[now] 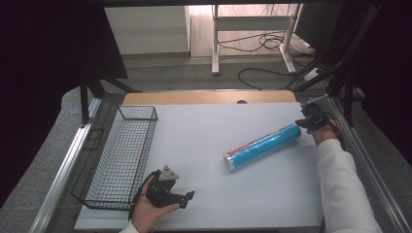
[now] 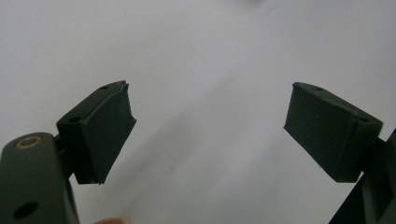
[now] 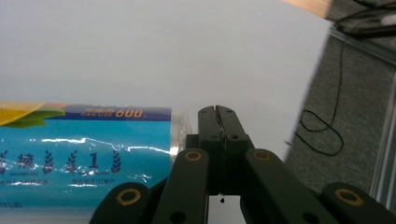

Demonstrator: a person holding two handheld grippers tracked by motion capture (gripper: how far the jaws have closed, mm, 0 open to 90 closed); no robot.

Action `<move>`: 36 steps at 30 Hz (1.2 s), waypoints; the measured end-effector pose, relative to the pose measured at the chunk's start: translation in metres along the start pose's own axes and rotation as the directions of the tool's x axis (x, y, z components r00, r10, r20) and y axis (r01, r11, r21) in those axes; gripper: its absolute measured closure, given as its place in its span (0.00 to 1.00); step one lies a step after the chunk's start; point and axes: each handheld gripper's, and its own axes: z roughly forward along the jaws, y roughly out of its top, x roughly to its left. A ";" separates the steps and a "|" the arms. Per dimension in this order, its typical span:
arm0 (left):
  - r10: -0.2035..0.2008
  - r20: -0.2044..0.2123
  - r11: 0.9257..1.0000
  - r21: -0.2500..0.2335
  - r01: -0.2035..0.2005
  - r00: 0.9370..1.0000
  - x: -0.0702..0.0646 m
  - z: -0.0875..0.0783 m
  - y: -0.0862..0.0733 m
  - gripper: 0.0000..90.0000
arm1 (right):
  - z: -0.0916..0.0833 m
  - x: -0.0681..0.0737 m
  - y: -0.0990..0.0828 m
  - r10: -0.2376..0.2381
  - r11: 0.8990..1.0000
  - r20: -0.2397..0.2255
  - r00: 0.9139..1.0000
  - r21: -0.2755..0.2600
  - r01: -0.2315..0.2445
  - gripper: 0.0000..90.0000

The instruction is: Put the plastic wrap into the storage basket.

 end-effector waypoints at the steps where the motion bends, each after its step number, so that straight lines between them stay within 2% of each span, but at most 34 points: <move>1: -0.004 -0.002 1.000 -0.006 0.004 1.000 0.001 -0.002 0.000 0.17 | 0.001 0.005 0.001 -0.009 1.000 -0.010 1.000 -0.006 0.009 1.00; 5: -0.009 -0.008 1.000 -0.014 0.009 1.000 0.004 -0.005 -0.002 0.17 | 0.002 0.024 0.004 -0.045 0.999 -0.036 0.998 -0.015 0.045 1.00; 13: -0.017 -0.012 0.999 -0.028 0.016 1.000 0.008 -0.010 -0.002 0.16 | 0.000 0.060 0.007 -0.092 0.996 -0.058 0.994 -0.024 0.091 1.00; 22: -0.019 -0.015 0.999 -0.043 0.018 1.000 0.010 -0.014 -0.001 0.16 | -0.003 0.112 0.010 -0.166 0.986 -0.110 0.980 -0.044 0.162 1.00; 25: -0.020 -0.017 0.999 -0.046 0.019 1.000 0.010 -0.015 -0.001 0.16 | -0.004 0.127 0.010 -0.196 0.980 -0.128 0.972 -0.050 0.191 1.00; 27: -0.020 -0.020 0.999 -0.049 0.019 1.000 0.011 -0.016 -0.001 0.16 | -0.005 0.134 0.010 -0.214 0.977 -0.135 0.967 -0.053 0.209 1.00; 29: -0.020 -0.021 0.999 -0.050 0.019 1.000 0.011 -0.017 -0.001 0.16 | -0.005 0.139 0.011 -0.222 0.975 -0.127 0.967 -0.053 0.217 1.00; 35: -0.019 -0.023 0.998 -0.052 0.018 1.000 0.011 -0.018 -0.002 0.16 | -0.007 0.137 0.007 -0.200 0.979 -0.134 0.971 -0.069 0.192 1.00; 36: -0.019 -0.023 0.998 -0.052 0.018 1.000 0.011 -0.018 -0.002 0.16 | -0.008 0.136 0.006 -0.184 0.981 -0.127 0.975 -0.077 0.175 1.00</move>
